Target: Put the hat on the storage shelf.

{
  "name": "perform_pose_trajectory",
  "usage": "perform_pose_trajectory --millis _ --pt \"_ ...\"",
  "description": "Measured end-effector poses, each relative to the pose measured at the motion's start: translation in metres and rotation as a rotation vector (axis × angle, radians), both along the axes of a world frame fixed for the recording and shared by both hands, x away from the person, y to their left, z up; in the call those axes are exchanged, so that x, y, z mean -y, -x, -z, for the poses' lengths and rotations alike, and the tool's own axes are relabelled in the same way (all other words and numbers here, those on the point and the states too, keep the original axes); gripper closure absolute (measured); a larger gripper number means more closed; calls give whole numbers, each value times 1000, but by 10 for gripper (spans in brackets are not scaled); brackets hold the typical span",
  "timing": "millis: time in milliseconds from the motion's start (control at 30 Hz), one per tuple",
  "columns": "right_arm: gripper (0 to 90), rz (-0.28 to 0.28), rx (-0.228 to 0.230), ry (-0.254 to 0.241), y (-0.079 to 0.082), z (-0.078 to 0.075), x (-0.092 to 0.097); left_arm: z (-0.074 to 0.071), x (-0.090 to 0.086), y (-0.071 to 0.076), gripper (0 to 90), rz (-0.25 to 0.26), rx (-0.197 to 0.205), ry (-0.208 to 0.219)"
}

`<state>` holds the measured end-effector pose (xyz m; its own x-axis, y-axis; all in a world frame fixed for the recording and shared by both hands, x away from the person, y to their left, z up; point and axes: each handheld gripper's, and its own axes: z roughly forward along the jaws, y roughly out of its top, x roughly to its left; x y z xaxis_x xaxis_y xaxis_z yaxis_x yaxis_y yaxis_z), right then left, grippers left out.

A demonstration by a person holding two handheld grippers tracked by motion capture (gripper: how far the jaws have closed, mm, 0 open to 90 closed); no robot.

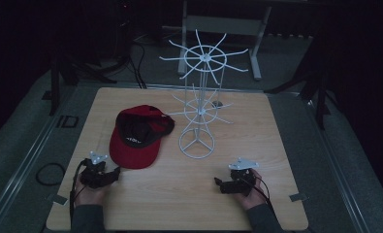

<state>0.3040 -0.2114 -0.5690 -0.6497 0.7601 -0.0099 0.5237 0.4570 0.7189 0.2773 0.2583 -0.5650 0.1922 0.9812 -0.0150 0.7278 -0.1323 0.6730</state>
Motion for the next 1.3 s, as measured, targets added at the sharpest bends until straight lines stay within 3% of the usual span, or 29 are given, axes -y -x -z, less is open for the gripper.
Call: perform_pose_trajectory --millis 367,433,533,733,1300 --pt "128 0 0 0 0 0 0 -3 -4 1 438 50 -23 0" --pt "128 0 -1 0 0 0 0 -4 -6 1 460 58 -32 31" --pt "128 0 0 0 0 0 0 -6 -8 1 477 70 -44 42" --pt "128 -1 1 0 0 0 0 -17 -9 5 474 111 -16 54" --pt "128 0 1 0 0 0 0 -33 -21 8 421 161 41 89"
